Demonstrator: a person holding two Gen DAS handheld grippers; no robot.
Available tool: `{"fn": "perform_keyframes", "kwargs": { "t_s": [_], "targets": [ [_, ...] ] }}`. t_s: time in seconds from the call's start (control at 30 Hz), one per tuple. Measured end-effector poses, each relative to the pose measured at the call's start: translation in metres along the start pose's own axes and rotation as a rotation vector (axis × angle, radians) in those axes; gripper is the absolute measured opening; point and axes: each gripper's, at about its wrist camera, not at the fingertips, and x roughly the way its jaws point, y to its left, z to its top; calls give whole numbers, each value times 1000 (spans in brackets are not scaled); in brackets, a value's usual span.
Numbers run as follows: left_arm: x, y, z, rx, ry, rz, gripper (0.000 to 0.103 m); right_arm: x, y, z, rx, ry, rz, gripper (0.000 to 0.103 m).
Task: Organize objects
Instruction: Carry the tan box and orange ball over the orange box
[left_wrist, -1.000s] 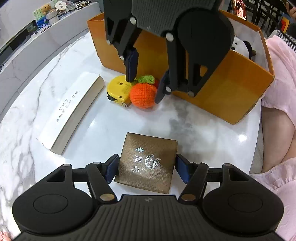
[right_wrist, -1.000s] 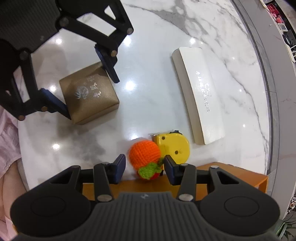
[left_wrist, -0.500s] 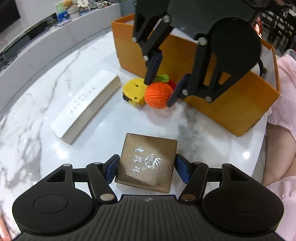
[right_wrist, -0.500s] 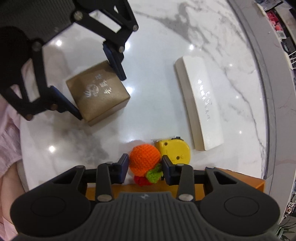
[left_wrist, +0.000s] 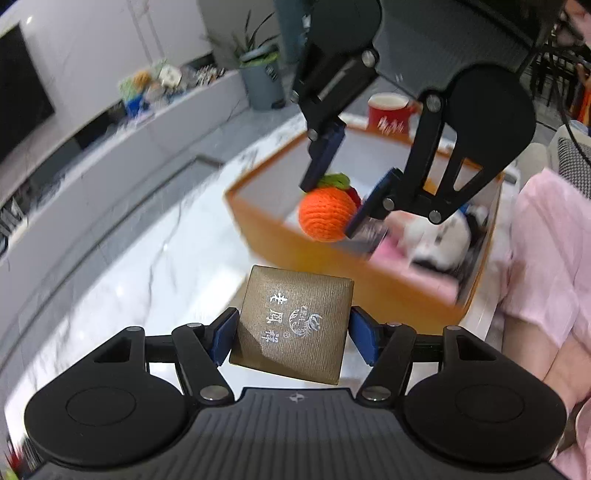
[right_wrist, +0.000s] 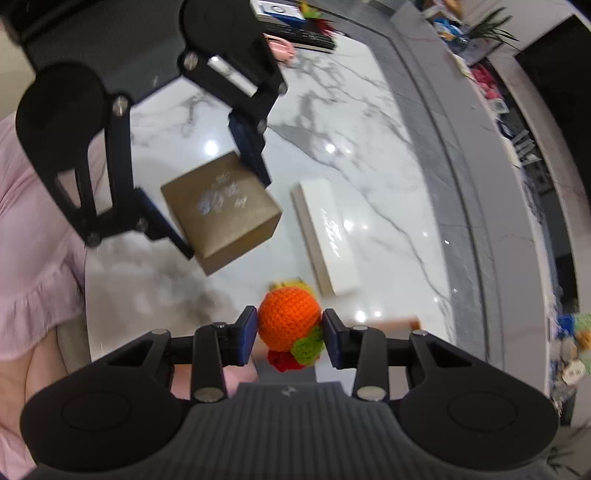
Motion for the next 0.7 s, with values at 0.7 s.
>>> {"fn": "perform_keyframes", "kwargs": {
  "t_s": [0.7],
  "targets": [
    [110, -37, 102, 172, 24, -91, 74, 57, -39, -153, 138, 246, 66, 40]
  ]
}}
